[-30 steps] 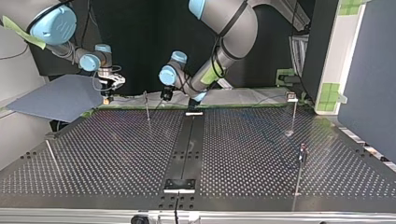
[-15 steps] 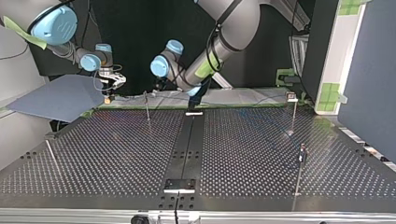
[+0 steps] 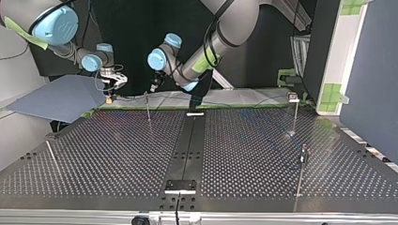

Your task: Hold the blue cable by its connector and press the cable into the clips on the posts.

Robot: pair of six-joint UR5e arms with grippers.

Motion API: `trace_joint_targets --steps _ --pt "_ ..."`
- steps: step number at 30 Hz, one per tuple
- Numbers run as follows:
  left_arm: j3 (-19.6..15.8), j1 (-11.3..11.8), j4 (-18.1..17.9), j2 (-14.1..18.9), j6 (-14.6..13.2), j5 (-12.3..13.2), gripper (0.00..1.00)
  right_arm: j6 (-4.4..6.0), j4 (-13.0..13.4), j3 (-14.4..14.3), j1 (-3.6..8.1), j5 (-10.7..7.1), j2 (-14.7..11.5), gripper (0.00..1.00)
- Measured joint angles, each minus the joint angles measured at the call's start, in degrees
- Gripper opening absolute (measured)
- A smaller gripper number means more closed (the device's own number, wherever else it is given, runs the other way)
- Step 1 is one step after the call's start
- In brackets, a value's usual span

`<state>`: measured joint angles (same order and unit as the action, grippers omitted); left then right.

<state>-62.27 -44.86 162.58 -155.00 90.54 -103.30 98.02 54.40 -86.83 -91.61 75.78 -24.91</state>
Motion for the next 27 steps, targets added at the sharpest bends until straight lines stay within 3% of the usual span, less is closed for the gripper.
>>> trace_joint_targets --steps 11,21,27 --pt "-0.1 -1.35 -5.24 -0.08 1.89 -4.16 1.0 0.52 0.46 0.03 -0.02 -0.01 0.12 0.0" --pt "-0.3 -1.66 -9.41 -0.37 2.67 -4.46 1.0 0.87 0.64 0.03 -0.02 -0.07 0.21 0.0" --pt "-2.16 -1.52 -10.94 -0.47 3.82 -4.35 1.0 0.88 0.71 0.03 -0.01 -0.07 0.23 0.0"
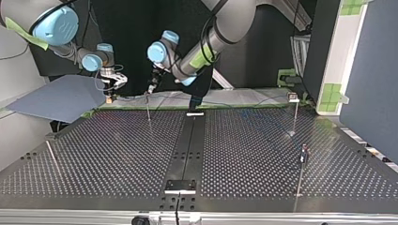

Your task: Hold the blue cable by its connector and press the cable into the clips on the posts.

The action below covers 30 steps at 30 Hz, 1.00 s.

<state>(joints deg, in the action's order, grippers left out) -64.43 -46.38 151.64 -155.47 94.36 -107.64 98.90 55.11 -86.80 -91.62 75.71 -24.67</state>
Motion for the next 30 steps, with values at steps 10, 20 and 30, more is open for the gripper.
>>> trace_joint_targets --steps 10,20,30 --pt "-0.96 0.11 -0.46 -0.03 0.37 -0.14 1.0 0.0 0.01 0.0 0.0 -0.03 0.09 0.0" --pt "-0.19 0.1 0.61 -0.04 0.24 -0.2 1.0 0.0 0.03 0.0 -0.01 -0.03 0.15 0.0" --pt "-0.81 -0.24 3.1 1.22 -1.32 -0.87 1.0 0.12 0.14 0.0 0.0 0.0 0.17 0.0"
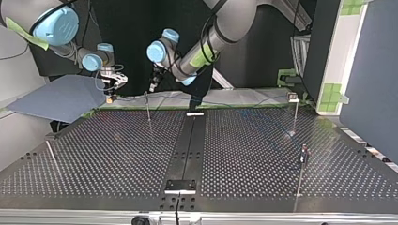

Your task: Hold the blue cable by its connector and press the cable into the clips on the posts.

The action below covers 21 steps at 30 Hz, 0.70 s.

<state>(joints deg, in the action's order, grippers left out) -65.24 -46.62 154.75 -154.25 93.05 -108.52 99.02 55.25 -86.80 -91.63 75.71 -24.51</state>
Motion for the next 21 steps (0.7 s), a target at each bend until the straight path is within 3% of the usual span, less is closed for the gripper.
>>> trace_joint_targets --steps 4,14,21 --pt "-1.74 -0.04 -0.28 1.89 -0.97 -0.39 1.0 0.46 0.2 0.0 0.0 -0.02 0.01 0.0" --pt "-6.38 0.11 -4.09 6.58 0.0 -2.71 1.0 0.94 0.35 0.01 -0.06 0.14 0.01 0.0" --pt "-9.66 0.35 -1.88 9.85 2.24 -4.31 1.0 1.64 0.41 0.0 -0.18 0.3 0.01 0.0"
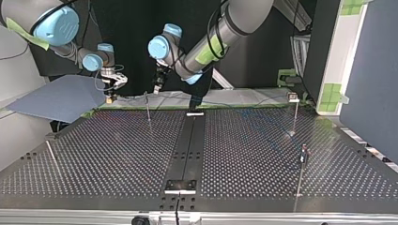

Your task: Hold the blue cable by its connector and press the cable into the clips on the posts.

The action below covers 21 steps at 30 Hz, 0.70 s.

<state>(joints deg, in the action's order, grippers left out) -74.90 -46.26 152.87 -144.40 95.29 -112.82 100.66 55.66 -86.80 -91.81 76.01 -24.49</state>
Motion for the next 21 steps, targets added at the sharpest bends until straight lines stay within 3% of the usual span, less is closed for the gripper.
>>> trace_joint_targets --steps 6,12,21 --pt "-2.63 0.31 2.55 2.62 1.14 -0.41 1.0 0.2 -0.06 0.0 -0.3 0.02 0.02 0.0" --pt "-5.5 0.88 5.45 5.51 2.82 -2.49 1.0 0.83 0.07 0.0 -0.42 0.02 0.07 0.0" --pt "-10.22 1.28 10.12 10.2 3.0 -3.13 1.0 1.18 0.05 0.0 -0.52 0.01 0.08 0.0"
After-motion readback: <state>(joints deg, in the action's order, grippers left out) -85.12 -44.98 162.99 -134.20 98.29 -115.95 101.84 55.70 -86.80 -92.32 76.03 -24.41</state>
